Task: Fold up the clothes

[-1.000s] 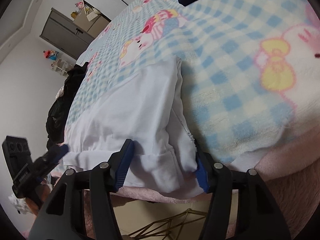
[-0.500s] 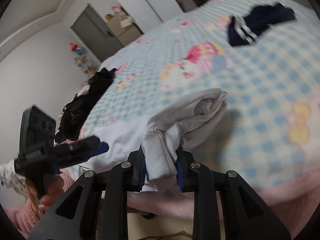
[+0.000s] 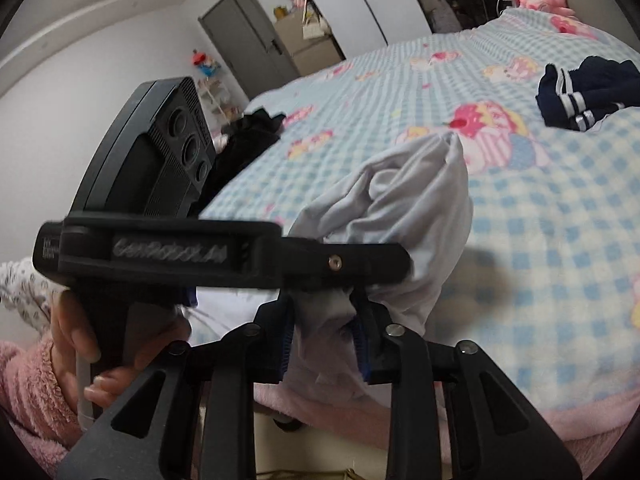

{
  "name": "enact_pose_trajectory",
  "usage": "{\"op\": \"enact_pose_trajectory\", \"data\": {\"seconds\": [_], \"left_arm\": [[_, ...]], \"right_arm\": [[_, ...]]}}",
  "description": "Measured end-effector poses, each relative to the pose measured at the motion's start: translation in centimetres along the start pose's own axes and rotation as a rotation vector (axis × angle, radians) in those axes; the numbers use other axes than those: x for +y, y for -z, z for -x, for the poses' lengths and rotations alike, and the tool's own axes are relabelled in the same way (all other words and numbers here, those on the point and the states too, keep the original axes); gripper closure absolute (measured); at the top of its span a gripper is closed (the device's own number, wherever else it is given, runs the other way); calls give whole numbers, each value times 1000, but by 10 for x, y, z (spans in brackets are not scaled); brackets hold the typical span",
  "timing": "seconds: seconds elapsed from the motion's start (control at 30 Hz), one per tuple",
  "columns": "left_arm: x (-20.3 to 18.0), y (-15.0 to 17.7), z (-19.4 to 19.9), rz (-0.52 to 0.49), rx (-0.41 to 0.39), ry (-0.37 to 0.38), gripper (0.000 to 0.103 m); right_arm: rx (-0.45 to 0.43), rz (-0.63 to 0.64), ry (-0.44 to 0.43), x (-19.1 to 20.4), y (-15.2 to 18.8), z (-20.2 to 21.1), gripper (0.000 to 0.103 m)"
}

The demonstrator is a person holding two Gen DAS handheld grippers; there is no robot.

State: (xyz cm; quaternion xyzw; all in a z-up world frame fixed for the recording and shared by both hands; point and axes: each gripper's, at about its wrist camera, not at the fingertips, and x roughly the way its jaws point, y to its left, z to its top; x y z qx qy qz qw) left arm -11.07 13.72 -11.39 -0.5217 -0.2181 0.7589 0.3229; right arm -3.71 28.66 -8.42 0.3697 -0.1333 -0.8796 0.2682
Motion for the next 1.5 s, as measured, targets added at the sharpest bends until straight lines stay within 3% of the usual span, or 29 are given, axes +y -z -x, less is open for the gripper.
{"op": "enact_pose_trajectory", "data": {"seconds": [0.13,0.23,0.33,0.5,0.53,0.57,0.63,0.7,0.77,0.8,0.87,0.97,1.03,1.23,1.4,1.5], "left_arm": [[23,2,26,91,-73,46,83],[48,6,48,185,-122,111,83],[66,12,63,227,-149,127,83],[85,20,88,258,-194,134,82],[88,21,92,259,-203,136,76],[92,21,97,261,-211,137,60],[99,22,106,264,-227,140,42],[106,23,116,268,-244,144,43],[108,21,121,248,-258,69,82],[109,19,123,243,-259,35,81],[113,17,137,248,-289,37,84],[114,14,164,212,-338,-16,85],[125,13,173,225,-332,-28,85],[183,33,157,368,-268,-94,84],[186,39,163,381,-306,-144,77],[189,44,175,388,-355,-179,66]], "right_arm": [[-55,-33,-53,-7,6,23,64],[-94,-141,-14,-28,7,32,58],[4,-216,68,-45,3,3,57],[117,-161,31,-27,-6,-47,57],[121,-141,27,-20,-10,-54,57],[123,-129,22,-14,-13,-58,57],[124,-117,10,-4,-18,-65,57],[131,-95,0,7,-23,-71,57],[137,-68,9,19,-26,-76,57],[141,-54,14,25,-28,-78,56],[147,-27,22,36,-31,-83,55],[111,-82,2,36,-34,-76,48],[96,-122,2,33,-34,-73,46],[157,-175,19,28,-30,-83,42],[229,-181,-3,33,-26,-102,33],[270,-206,-20,31,-24,-118,27]]}}
